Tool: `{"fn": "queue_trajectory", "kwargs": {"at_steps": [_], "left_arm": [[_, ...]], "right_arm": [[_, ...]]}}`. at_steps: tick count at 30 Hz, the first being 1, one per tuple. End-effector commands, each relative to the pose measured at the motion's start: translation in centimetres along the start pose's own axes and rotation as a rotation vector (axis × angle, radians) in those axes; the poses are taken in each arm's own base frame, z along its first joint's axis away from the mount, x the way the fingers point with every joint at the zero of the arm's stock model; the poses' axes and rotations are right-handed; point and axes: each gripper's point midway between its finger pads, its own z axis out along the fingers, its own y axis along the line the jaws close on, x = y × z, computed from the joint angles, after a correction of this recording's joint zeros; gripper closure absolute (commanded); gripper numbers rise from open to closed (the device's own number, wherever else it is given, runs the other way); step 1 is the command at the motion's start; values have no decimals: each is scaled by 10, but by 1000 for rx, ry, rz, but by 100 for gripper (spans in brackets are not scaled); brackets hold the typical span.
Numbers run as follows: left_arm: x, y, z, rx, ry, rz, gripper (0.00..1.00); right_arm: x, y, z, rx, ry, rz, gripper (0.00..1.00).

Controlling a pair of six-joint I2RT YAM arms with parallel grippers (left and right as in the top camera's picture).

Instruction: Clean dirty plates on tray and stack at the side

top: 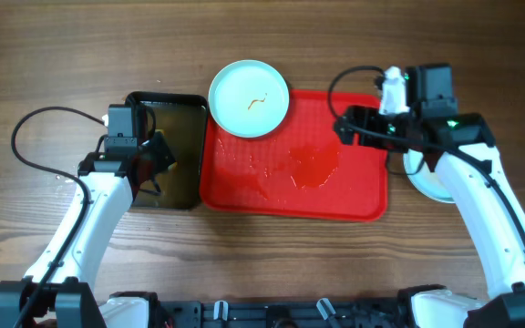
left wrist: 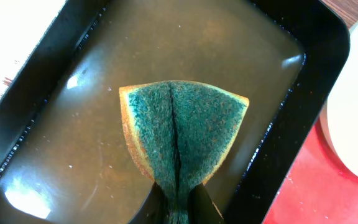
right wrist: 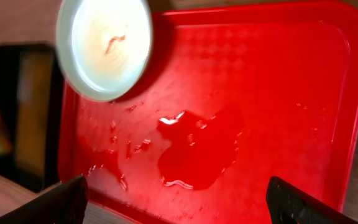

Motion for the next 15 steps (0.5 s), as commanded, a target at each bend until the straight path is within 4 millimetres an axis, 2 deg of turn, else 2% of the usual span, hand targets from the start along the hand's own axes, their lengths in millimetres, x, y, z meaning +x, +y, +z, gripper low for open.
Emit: {"fn": "queue_trajectory", "kwargs": {"at_steps": [1,4,6,8,10,13,15], "left_arm": [[-5,5,-2,-28,-26,42,96],[-5,5,-2,-27,-25,42,96],[-5,5,-2,-27,-25,43,96],[-5,5,-2,-27,-25,42,96],[-5,5,-2,-27,-25,42,96],[-5,5,-2,-27,-25,42,96],[-5,5,-2,-27,-25,42,96]], "right_arm": [[-33,30,-26,14,-77,-113,8],[-53,52,-31,-53,-55,-142,9],[-65,60,-15,-100,-23,-141,9],[-75,60,20,-108,-15,-151,10],[-78,62,52,-115,3,-162,10],[-70,54,109,-104,70,-56,15],[-60,47,141,-95,118,4,25]]}}
